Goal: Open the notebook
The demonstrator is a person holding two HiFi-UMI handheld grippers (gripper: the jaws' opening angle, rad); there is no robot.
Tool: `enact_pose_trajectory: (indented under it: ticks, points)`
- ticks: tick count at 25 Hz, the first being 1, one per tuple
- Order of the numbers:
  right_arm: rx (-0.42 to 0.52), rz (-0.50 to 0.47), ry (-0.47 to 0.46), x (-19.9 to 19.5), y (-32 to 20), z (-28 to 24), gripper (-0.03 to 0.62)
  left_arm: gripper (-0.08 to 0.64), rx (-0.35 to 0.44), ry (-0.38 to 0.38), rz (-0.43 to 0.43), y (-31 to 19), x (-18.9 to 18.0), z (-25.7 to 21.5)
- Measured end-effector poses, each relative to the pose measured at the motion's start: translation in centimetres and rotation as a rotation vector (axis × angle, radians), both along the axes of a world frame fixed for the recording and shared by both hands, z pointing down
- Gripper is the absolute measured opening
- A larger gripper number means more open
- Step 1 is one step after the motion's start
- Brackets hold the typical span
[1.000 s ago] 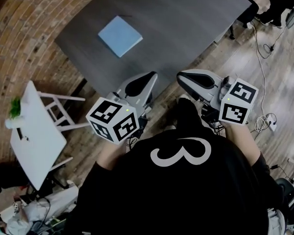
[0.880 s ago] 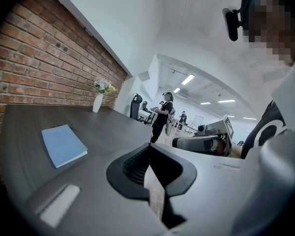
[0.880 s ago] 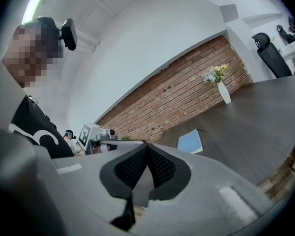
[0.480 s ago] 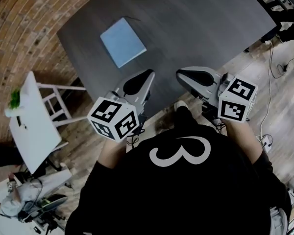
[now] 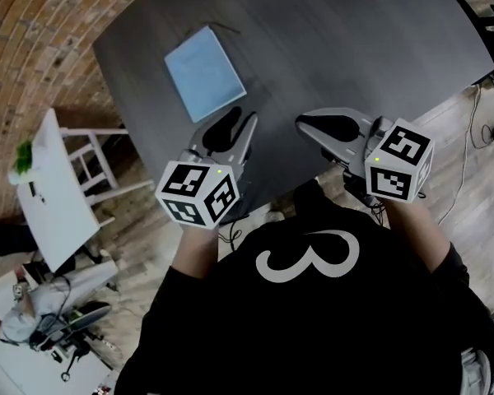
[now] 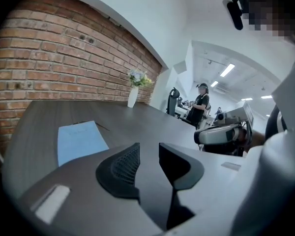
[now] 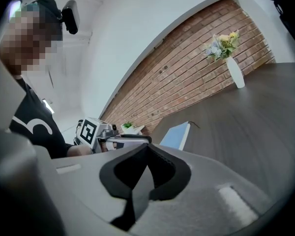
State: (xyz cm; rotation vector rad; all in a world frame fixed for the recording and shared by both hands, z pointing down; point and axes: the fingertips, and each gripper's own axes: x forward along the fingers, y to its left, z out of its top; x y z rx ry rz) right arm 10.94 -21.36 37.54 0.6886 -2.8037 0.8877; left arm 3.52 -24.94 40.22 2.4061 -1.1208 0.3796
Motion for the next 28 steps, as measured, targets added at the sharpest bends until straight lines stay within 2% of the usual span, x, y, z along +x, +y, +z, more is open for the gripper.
enact_pose_trajectory:
  ticks: [5,13,21,28]
  points:
    - [-0.015,-0.036,0.012,-0.3,-2.1,1.7,0.000,0.174,0.026,-0.138,-0.008,-2.2,-0.1,2.6]
    - [-0.043,-0.056,0.009,-0.3,-3.7,3.5,0.001,0.187,0.020,-0.271,-0.080,-5.4,-1.7,6.9]
    - [-0.082,-0.065,0.031,0.4,-3.9,5.1,0.000,0.244,0.042,-0.460,-0.107,-6.8,-2.1,10.4]
    - [-0.088,-0.071,0.031,0.8,-4.4,6.1,0.002,0.225,0.056,-0.584,-0.133,-7.5,-3.0,11.7]
